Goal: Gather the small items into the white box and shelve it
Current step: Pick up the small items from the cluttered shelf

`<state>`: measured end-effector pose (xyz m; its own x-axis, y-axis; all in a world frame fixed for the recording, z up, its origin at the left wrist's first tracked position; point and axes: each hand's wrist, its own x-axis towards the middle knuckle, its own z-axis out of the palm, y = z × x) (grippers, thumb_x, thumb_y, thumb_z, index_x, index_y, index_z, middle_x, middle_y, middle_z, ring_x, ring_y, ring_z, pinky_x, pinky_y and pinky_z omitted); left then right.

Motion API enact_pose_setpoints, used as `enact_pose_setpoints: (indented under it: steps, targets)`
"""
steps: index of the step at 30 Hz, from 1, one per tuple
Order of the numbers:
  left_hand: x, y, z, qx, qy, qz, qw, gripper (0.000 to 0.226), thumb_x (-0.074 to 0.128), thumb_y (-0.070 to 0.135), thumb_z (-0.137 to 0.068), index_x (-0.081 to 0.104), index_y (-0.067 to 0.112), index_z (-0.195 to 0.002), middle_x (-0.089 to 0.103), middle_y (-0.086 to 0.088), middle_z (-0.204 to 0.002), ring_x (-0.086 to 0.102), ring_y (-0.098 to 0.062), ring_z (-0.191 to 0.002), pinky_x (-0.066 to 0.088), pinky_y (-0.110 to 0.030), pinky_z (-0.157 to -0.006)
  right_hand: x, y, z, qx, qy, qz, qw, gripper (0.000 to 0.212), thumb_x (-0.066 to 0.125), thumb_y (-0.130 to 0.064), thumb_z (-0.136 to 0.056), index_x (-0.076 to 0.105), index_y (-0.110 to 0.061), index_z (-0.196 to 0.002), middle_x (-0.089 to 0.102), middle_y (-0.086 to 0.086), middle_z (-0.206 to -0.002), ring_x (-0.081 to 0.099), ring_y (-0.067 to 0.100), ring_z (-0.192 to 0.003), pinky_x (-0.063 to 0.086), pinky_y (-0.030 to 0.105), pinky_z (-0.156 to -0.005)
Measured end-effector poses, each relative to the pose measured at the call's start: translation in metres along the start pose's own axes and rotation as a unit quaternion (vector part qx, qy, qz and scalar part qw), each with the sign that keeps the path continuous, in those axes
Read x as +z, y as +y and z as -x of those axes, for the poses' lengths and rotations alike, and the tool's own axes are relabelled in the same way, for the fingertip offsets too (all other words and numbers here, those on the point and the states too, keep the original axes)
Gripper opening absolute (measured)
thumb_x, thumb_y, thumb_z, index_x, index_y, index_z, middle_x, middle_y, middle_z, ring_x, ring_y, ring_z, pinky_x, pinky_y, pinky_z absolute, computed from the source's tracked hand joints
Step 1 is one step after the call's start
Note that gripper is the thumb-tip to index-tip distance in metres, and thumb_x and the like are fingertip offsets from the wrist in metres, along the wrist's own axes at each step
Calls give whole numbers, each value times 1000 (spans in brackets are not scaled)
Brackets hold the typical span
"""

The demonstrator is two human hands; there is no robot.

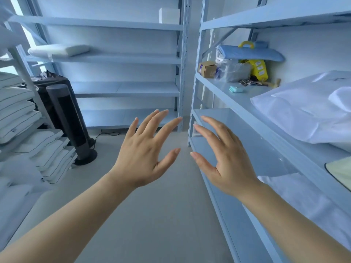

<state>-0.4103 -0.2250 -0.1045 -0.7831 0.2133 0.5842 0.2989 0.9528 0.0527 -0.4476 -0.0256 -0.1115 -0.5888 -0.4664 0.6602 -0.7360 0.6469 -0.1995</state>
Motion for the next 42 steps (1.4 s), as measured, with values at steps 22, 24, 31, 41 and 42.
enact_pose_setpoints:
  steps: [22,24,31,41,42]
  targets:
    - [170,-230,-251,46,-23,14,999,55,29,52,-90,24,37,-142,32,0,-148,25,-22,-137,24,-54,-109,196,174,-255,42,24,26,999,45,42,-46,-88,55,-20,-123,44,5,-137,43,17,-119,34,35,-97]
    - [185,-255,-277,64,-28,14,997,55,29,53,-89,22,38,-142,29,2,-150,24,-22,-138,22,-54,-109,214,188,-279,50,27,39,998,47,42,-47,-88,53,-21,-125,43,5,-138,40,16,-123,34,37,-99]
    - [251,-282,-372,127,-50,47,990,56,28,53,-89,23,36,-143,28,1,-151,22,-21,-139,19,-51,-109,243,254,-327,116,52,71,989,48,43,-46,-87,51,-20,-126,44,4,-137,42,18,-123,36,36,-96]
    - [370,-247,-521,191,-46,113,974,56,30,52,-90,26,33,-142,31,-2,-149,24,-21,-137,20,-51,-109,245,407,-369,172,72,134,973,48,42,-46,-88,51,-17,-125,44,6,-137,38,18,-127,34,34,-98]
    - [381,-242,-538,197,-46,116,972,56,30,52,-90,26,33,-142,31,-3,-149,24,-21,-137,21,-51,-109,243,423,-374,178,75,137,972,48,42,-46,-88,51,-17,-125,44,7,-137,39,19,-127,34,35,-98]
